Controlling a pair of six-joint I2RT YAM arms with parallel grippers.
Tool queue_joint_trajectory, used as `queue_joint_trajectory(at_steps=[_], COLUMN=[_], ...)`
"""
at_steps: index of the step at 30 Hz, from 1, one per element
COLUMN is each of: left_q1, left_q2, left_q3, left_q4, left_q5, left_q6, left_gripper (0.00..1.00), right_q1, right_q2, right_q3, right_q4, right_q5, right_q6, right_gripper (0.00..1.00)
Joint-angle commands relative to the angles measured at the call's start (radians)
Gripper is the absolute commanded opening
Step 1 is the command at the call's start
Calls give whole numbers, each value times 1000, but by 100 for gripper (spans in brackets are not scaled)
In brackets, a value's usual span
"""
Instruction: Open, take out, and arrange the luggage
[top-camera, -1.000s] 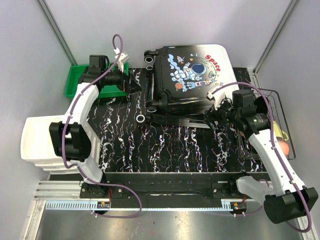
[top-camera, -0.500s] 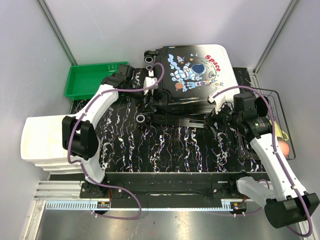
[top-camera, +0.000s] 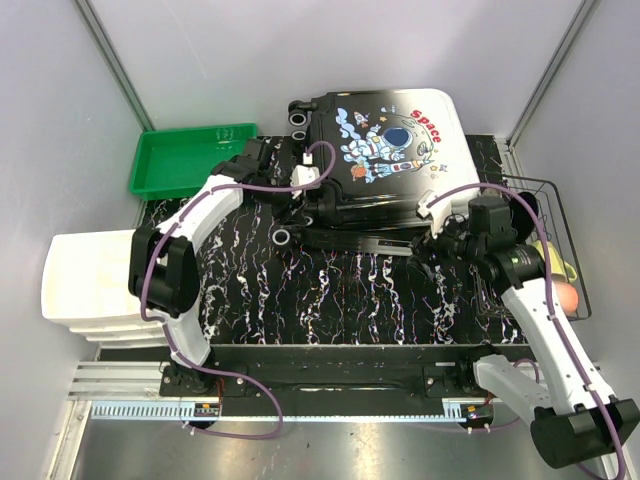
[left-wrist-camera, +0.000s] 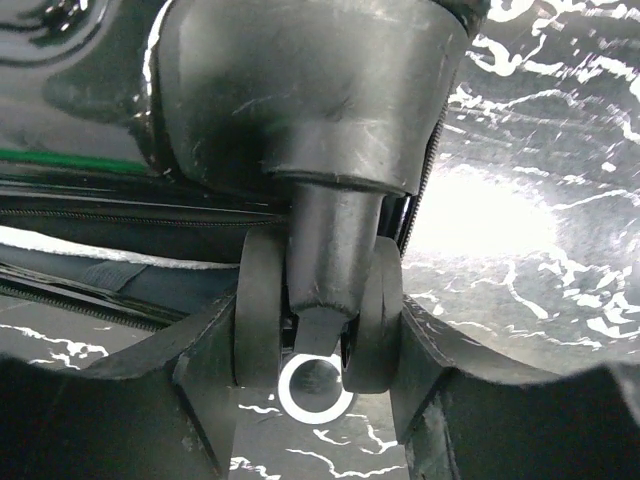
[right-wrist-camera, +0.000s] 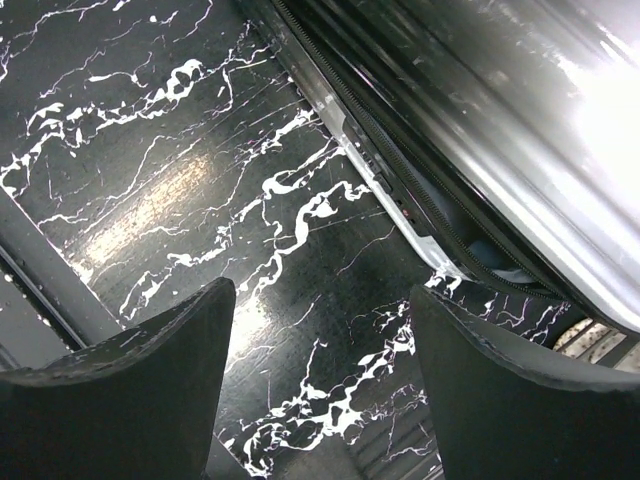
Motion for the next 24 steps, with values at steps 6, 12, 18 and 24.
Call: queue_joint_trajectory(at_steps=[6,12,18,24], left_q1=[79,149,206,226], left_q2=[-138,-95,-2,58], left_q3=[155,188,230,274], left_q4=[372,705,973,1064], left_q5=[238,270,279,256], left_q6=[-606,-1052,-1454,-1620], left_gripper=[0,0,0,0], right_q1=[-1,1,56,126], right_q2=[-247,-220,-185,-149], right_q3=[-193,-236,-290,-320], right_q4=[230,423,823,1029], right_q5=[-13,36,162,228], right_q6=[-150,-265,-428,-678], right_gripper=[78,81,92,98])
